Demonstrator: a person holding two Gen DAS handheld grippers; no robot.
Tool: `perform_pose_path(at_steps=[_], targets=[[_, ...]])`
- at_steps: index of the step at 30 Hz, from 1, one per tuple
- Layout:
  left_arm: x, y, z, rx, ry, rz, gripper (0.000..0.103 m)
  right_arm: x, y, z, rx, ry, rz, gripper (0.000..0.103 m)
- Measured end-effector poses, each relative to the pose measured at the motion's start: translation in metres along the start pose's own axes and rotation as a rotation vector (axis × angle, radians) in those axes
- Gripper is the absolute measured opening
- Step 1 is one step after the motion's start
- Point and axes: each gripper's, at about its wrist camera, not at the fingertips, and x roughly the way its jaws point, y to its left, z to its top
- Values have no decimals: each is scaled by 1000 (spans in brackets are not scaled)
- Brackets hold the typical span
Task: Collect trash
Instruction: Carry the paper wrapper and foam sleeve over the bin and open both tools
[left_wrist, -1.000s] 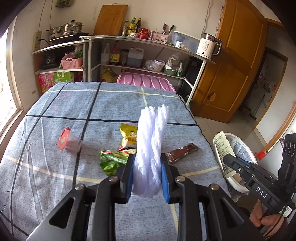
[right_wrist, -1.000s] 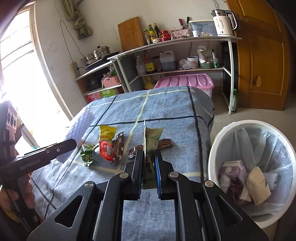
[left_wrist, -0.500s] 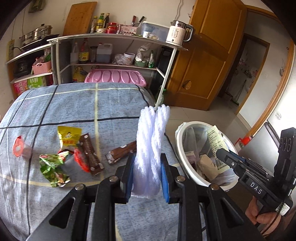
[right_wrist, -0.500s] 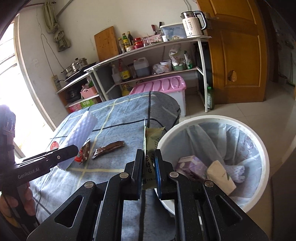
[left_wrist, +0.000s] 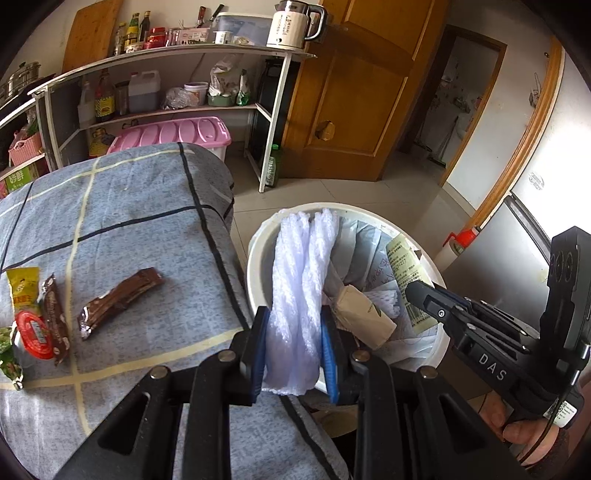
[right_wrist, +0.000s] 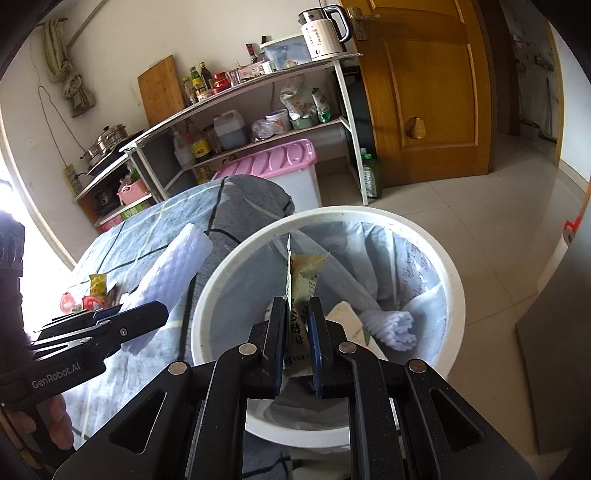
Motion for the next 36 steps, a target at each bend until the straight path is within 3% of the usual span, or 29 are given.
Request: perform_pose_path(at_steps=[8,20,21,24,31,36], targets=[[29,-19,1,16,64,-16,27,14,-24,-1,21,41,-36,12],[48,-26,1,5,93,-16,28,29,-36,1,27,74,-66,14],[47,-26,1,4,90,-19,29,29,-36,1,28,76,-66,14],[45,-25,2,-2,84,-9,45,29,-36,1,23,81,-58,14],[33,-18,1,-15,62,1,54,22,-29,0,16,69,-61,17],[19,-9,1,-25,35,17,56,15,-20,0,16,51,-49,31]])
